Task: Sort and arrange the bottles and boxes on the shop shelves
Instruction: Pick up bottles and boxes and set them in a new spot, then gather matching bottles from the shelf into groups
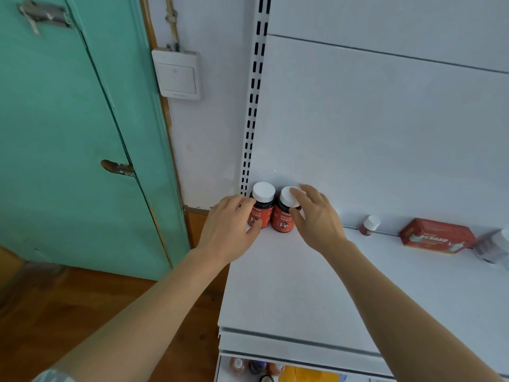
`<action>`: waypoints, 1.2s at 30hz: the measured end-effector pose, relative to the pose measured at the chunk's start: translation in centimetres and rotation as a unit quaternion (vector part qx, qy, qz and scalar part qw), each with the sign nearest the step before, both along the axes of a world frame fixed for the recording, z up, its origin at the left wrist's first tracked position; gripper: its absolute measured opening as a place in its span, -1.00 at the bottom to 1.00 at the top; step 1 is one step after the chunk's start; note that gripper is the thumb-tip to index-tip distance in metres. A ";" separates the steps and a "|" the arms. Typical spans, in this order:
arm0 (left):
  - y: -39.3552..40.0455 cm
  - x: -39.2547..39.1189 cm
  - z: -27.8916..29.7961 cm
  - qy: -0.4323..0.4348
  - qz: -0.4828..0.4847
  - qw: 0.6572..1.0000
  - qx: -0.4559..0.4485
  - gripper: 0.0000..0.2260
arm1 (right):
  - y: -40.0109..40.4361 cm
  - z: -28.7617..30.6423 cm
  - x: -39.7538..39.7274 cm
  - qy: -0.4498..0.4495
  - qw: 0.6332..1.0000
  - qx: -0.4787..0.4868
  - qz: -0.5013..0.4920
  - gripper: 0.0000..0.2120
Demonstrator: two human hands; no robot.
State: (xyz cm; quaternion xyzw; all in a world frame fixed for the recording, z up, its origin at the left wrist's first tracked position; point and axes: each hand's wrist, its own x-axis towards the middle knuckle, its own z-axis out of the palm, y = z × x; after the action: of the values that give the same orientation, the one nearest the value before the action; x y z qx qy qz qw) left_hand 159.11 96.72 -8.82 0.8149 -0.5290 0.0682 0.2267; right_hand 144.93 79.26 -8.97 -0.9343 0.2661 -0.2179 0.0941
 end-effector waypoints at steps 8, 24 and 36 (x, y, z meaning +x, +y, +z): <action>-2.9 -3.8 2.3 -0.061 -0.054 0.995 -0.059 -0.68 | 1.1 2.0 -5.7 0.003 0.995 -0.059 -0.079 -0.58; -17.1 -31.3 6.1 -0.044 -0.258 0.960 -0.097 -0.65 | -2.0 6.5 -37.5 0.048 0.927 -0.050 -0.370 -0.44; -26.9 -57.0 6.1 -0.038 -0.444 0.894 -0.046 -0.50 | -2.5 6.5 -62.5 0.039 0.831 -0.015 -0.555 -0.44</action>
State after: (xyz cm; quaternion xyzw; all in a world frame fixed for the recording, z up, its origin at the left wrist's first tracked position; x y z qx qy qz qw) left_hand 102.16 69.82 -2.75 0.4807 -0.8402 0.0163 0.2504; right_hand 82.40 76.73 -2.51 -0.6386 0.7397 -0.2012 -0.0674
